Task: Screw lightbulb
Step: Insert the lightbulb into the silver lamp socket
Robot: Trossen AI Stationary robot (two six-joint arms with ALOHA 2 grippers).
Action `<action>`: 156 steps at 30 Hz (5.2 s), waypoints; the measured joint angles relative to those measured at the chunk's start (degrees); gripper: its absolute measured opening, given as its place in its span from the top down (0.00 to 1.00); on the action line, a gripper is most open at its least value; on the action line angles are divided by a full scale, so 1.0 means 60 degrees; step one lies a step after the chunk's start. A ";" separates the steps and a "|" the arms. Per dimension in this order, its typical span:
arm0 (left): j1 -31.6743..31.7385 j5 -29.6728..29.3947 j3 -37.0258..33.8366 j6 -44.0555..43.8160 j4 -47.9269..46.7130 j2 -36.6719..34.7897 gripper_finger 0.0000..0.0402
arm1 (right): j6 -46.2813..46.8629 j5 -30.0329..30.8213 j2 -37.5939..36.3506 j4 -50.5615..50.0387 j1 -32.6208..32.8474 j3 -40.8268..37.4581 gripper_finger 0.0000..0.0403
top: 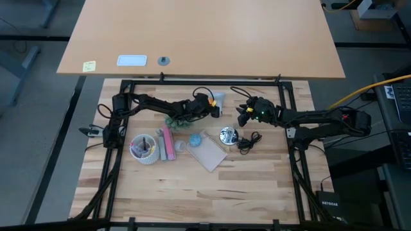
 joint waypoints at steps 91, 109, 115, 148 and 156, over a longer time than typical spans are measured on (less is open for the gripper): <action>0.0106 -0.0368 0.1574 -0.2313 0.0829 0.1730 0.35 | -0.0994 -0.7210 0.5198 0.4573 -0.1741 0.1013 0.69; 0.0255 -0.0809 0.1606 -0.3643 -0.0067 0.1683 0.35 | -0.0463 -0.8595 0.4902 0.4907 -0.1526 0.1009 0.69; 0.0254 -0.0813 0.1585 -0.3654 0.0178 0.1684 0.35 | -0.0465 -0.9090 0.4447 0.5607 -0.1344 0.1009 0.69; -0.0077 -0.0827 0.1559 -0.3062 0.1549 0.1752 0.35 | -0.0439 -0.4317 0.1480 0.2686 -0.2594 0.1011 0.69; -0.0055 -0.0834 0.1563 -0.3352 0.2945 0.1745 0.35 | -0.0719 -0.3150 0.1472 0.2460 -0.3927 0.1010 0.69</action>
